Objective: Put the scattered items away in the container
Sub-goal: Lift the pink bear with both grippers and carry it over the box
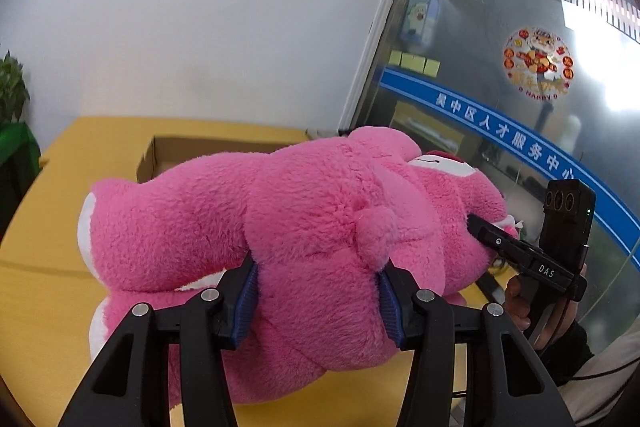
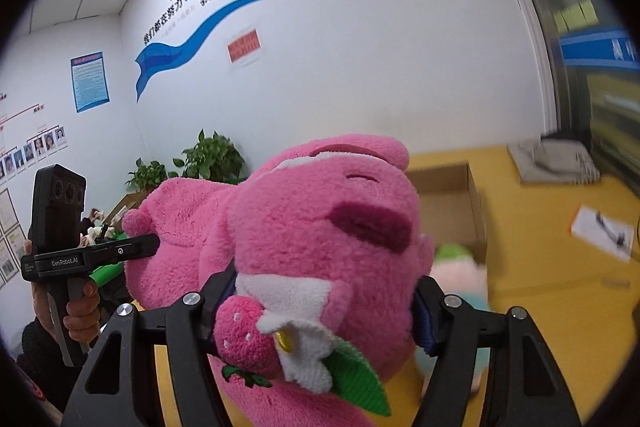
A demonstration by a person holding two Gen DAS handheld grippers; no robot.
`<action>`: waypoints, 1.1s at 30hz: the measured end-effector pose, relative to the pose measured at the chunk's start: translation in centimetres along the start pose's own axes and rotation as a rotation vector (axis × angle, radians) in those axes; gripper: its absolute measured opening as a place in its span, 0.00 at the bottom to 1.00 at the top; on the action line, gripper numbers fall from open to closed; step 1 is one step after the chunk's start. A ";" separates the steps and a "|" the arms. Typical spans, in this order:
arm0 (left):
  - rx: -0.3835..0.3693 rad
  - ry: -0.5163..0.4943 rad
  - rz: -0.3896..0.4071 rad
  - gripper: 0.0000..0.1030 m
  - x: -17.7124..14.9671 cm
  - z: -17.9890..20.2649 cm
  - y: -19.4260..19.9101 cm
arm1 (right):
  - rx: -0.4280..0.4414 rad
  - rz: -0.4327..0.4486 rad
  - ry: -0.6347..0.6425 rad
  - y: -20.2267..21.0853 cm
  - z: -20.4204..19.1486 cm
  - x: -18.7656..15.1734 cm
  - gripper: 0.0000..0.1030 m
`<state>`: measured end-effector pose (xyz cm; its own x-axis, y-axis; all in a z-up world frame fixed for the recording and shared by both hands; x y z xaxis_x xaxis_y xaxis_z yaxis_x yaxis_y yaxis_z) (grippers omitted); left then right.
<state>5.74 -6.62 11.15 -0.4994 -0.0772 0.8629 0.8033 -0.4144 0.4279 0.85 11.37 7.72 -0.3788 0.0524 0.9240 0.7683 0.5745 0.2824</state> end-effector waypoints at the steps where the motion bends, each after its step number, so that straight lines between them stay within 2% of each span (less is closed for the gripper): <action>1: -0.001 -0.008 0.013 0.54 1.5 -0.3 -0.4 | 0.001 0.019 0.016 -0.6 0.2 1.4 0.66; 9: 0.012 -0.074 0.061 0.54 13.1 -3.6 -7.1 | 0.013 0.128 0.041 -7.4 4.3 11.3 0.66; 14: 0.025 -0.087 0.019 0.54 18.9 -6.4 -14.6 | 0.007 0.129 -0.013 -13.3 9.2 15.3 0.66; 17: 0.033 -0.071 -0.019 0.54 20.8 -8.5 -19.6 | -0.012 0.123 -0.050 -17.1 12.1 16.2 0.66; 20: 0.034 -0.038 -0.076 0.53 21.1 -10.6 -24.4 | -0.038 0.097 -0.090 -21.3 15.5 16.2 0.66; 25: 0.042 0.018 -0.199 0.53 18.5 -14.6 -32.6 | -0.075 0.002 -0.176 -28.2 21.0 13.3 0.66; 30: 0.054 0.137 -0.384 0.53 12.9 -19.1 -40.9 | -0.149 -0.150 -0.296 -33.8 25.6 7.3 0.66; 33: 0.065 0.164 -0.482 0.47 9.5 -20.5 -44.2 | -0.215 -0.258 -0.341 -36.0 27.0 4.5 0.66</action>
<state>-41.16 -7.62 -5.07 -0.8580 -0.0347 0.5125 0.4854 -0.3813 0.7868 -42.43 13.02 -5.28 -0.6916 0.2160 0.6892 0.7023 0.4240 0.5719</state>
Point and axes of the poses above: each gripper's, at about its wrist camera, not at the fingertips, and y roughly against the way its jaws point, z to its right, x to its top, the point moved 3 cm from there along -y, roughly the way its jaws point, and after that the axes turned 4 degrees about x, right-handed, at the moved point
